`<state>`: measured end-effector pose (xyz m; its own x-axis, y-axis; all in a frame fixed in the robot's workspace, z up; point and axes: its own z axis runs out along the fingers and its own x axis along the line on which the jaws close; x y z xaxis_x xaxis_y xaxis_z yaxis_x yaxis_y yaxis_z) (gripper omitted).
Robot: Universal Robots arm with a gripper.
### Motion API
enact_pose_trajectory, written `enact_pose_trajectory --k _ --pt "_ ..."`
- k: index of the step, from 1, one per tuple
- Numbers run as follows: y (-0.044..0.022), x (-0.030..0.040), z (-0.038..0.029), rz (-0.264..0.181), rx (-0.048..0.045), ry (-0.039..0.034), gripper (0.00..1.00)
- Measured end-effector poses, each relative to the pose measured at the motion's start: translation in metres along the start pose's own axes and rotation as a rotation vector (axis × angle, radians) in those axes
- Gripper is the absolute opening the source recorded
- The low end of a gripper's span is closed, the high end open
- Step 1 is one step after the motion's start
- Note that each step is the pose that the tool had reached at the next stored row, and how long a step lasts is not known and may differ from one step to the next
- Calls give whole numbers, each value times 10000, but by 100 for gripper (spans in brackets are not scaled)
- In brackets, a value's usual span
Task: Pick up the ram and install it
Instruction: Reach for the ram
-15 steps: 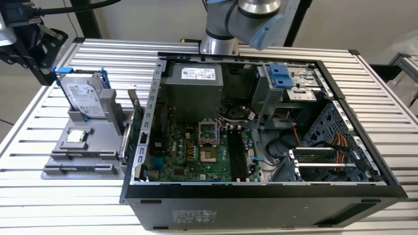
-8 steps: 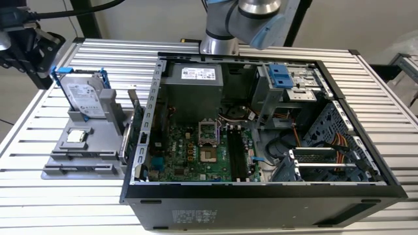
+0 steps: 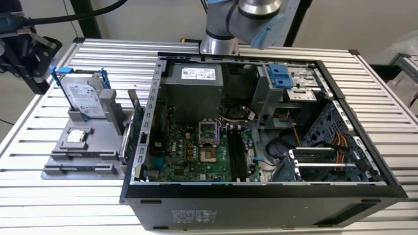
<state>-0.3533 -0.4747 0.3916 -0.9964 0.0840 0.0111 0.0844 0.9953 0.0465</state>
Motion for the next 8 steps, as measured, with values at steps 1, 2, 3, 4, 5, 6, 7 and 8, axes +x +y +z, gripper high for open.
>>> enact_pose_trajectory --k 1,2,3,4,5,6,7,8 --pt "-12 -1 -1 3 1 4 0" --pt "-27 -2 -1 5 1 8 0" --pt "-42 -4 -1 8 0 11 0" --pt "-56 -5 -3 11 2 16 0" --pt "-70 -6 -3 13 1 20 0" --pt "-83 -7 -4 16 2 23 0" --pt "-96 -8 -4 18 2 26 0" --pt "-108 -9 -5 21 2 29 0"
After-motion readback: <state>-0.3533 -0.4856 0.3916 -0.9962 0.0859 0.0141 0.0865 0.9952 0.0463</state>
